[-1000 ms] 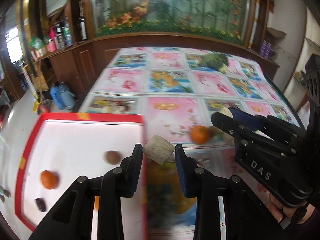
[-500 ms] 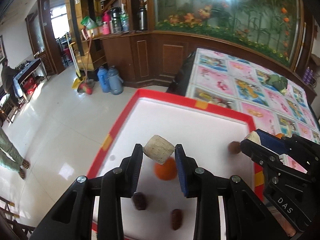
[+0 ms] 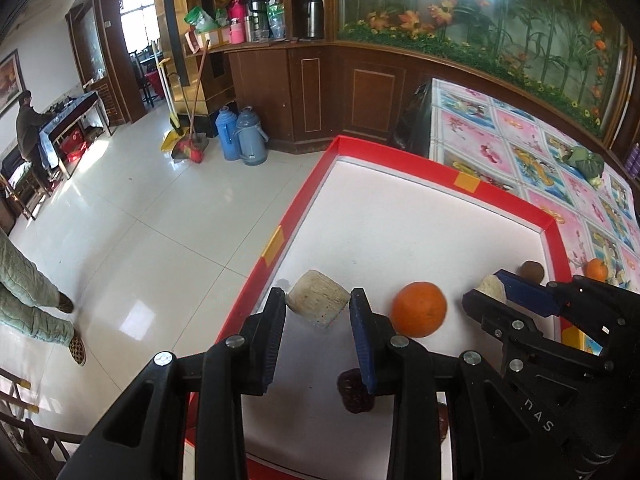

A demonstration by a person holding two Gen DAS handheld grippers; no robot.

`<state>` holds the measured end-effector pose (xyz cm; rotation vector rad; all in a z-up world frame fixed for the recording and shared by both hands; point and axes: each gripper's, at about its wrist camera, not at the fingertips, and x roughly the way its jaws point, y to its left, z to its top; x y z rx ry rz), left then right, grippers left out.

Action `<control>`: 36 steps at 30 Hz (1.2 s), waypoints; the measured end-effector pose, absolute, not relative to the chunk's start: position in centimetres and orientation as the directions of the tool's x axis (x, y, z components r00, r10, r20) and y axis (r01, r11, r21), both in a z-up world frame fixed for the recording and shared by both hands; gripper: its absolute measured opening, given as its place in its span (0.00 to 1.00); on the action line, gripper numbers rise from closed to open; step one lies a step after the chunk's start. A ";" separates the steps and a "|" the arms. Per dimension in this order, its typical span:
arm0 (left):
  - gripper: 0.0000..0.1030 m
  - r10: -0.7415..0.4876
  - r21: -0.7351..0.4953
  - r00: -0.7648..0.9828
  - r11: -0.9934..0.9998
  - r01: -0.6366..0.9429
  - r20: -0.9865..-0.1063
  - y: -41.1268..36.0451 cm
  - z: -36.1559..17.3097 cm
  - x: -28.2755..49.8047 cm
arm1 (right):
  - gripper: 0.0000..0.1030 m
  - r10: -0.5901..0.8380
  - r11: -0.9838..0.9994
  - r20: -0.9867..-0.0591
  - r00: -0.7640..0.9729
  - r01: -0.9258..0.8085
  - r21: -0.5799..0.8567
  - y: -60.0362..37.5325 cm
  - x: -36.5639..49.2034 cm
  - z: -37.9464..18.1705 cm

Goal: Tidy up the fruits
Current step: 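Carry both cakes over the tray and open both grippers to release them, then grasp another beige cake with the right gripper while the left gripper grasps an orange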

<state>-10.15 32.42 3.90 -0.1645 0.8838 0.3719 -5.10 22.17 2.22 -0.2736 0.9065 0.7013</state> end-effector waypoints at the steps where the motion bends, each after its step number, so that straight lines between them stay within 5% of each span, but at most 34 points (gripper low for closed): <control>1: 0.32 0.251 0.012 0.569 0.921 -0.389 -0.783 32.6 3.7 -10.1 | 0.29 0.432 0.752 -0.802 0.413 -0.656 0.067 22.3 -5.0 2.0; 14: 0.34 0.262 0.022 0.533 0.910 -0.413 -0.804 32.7 3.3 -10.4 | 0.30 0.412 0.766 -0.824 0.389 -0.637 0.082 21.4 -4.9 2.0; 19: 0.44 0.283 0.047 0.584 0.921 -0.385 -0.761 30.5 5.6 -10.8 | 0.37 0.450 0.788 -0.777 0.440 -0.605 0.114 18.4 -4.6 4.4; 36: 0.54 0.061 0.044 0.653 0.998 -0.042 -0.755 14.7 7.5 -9.2 | 0.42 0.319 0.933 -0.717 0.620 -0.337 0.123 -1.6 -4.0 6.9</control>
